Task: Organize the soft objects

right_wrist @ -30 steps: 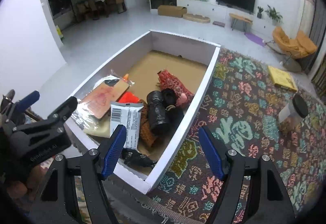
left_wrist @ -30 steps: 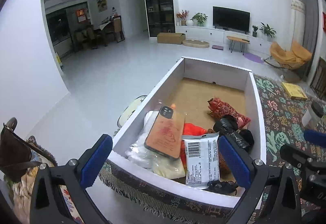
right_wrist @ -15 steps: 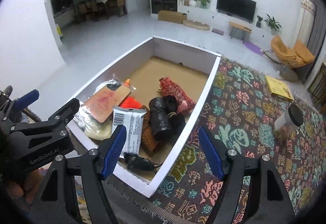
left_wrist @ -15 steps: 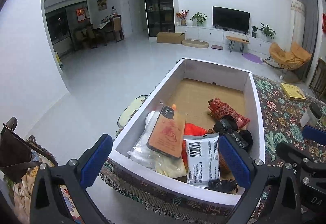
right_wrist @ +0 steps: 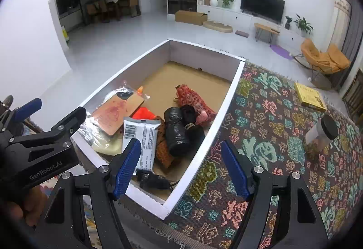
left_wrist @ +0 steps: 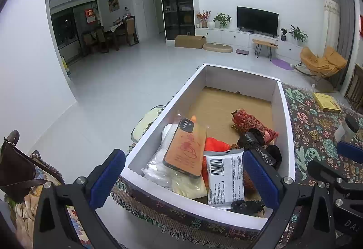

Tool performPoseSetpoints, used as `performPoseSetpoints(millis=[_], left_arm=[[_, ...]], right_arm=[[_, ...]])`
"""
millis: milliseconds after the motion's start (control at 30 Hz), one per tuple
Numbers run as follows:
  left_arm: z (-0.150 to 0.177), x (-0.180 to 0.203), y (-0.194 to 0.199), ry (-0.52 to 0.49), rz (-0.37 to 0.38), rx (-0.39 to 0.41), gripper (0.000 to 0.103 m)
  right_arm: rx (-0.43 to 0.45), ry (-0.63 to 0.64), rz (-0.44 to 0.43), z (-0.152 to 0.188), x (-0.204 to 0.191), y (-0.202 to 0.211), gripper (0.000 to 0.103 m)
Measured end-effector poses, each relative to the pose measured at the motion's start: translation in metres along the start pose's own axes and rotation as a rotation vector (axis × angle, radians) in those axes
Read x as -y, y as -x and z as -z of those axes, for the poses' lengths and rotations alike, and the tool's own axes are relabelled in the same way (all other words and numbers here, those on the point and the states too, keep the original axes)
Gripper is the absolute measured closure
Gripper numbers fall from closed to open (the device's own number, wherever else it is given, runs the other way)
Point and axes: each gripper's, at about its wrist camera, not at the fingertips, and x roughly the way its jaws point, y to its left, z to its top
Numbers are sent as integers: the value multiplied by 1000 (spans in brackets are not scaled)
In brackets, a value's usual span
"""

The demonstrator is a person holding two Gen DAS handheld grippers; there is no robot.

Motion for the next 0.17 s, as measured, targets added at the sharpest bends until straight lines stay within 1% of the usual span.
performPoseSetpoints(millis=[67, 167], left_arm=[[1, -1, 2, 13, 17, 10, 0], [2, -2, 5, 26, 17, 27, 0]], right_arm=[[2, 1, -2, 1, 0, 0, 27], [6, 1, -6, 1, 1, 0, 27]])
